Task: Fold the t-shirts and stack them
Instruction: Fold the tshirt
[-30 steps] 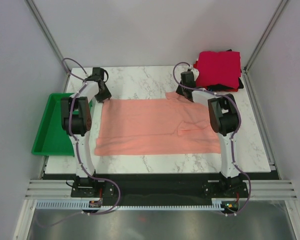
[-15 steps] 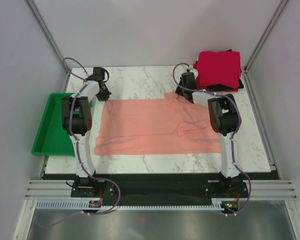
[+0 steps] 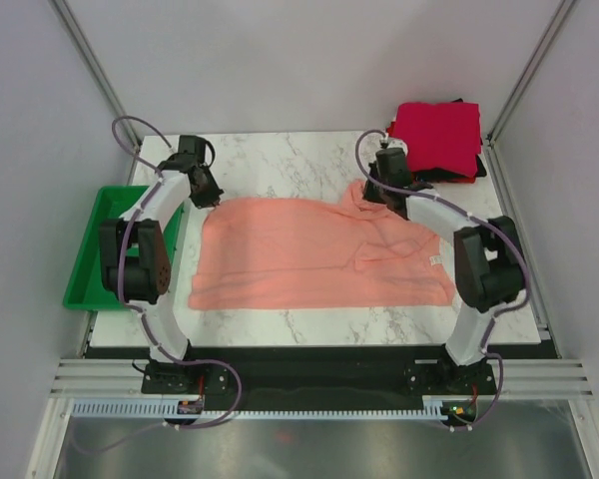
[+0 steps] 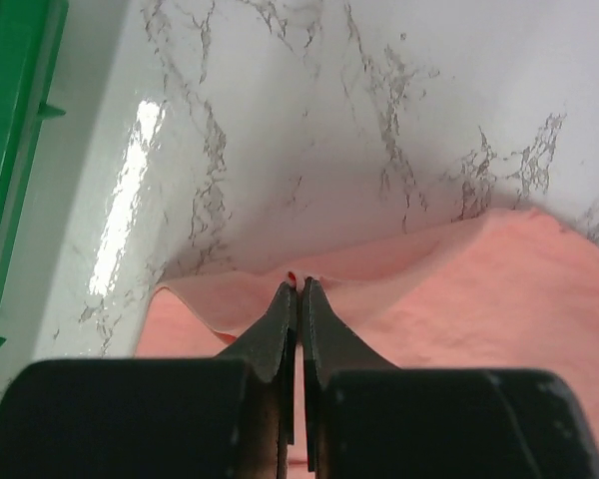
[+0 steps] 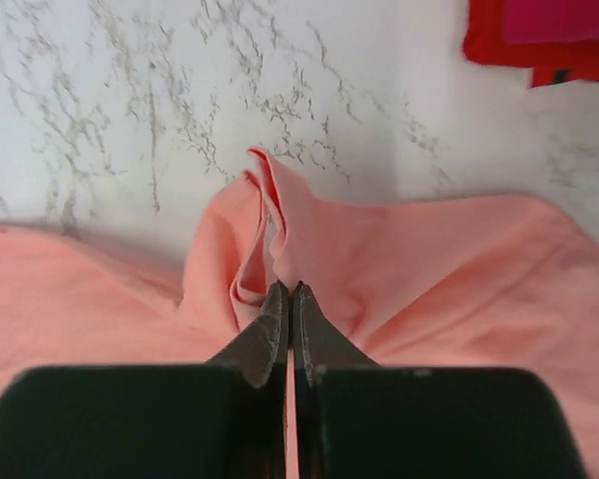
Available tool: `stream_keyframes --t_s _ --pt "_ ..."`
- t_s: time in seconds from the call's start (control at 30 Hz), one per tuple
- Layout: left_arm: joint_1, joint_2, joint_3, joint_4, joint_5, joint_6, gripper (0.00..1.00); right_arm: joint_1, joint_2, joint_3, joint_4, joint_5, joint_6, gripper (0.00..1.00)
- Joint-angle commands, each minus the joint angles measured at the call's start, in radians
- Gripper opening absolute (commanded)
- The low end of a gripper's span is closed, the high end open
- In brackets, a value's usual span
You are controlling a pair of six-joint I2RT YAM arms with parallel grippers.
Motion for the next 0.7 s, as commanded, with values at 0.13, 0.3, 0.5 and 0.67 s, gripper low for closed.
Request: stream_keyframes --t_s 0.13,0.3,0.5,0.67 --pt "0.003 -0.214 -0.202 0.004 0.026 -0.011 0.02 0.010 -0.381 -0.230 -0.150 0.077 -0.036 0.00" --pt "0.004 -0.285 -0.302 0.018 0.006 0.012 0.02 0.060 -0.605 -0.401 -0.214 0.112 0.010 0.00" --pt "0.014 -0.349 -0.362 0.022 -0.029 0.038 0.02 0.089 -0.792 -0.532 -0.288 0.164 0.095 0.00" --pt "0.049 -0.386 -0.393 0.022 -0.060 0.065 0.02 0.097 -0.904 -0.584 -0.354 0.210 0.150 0.00"
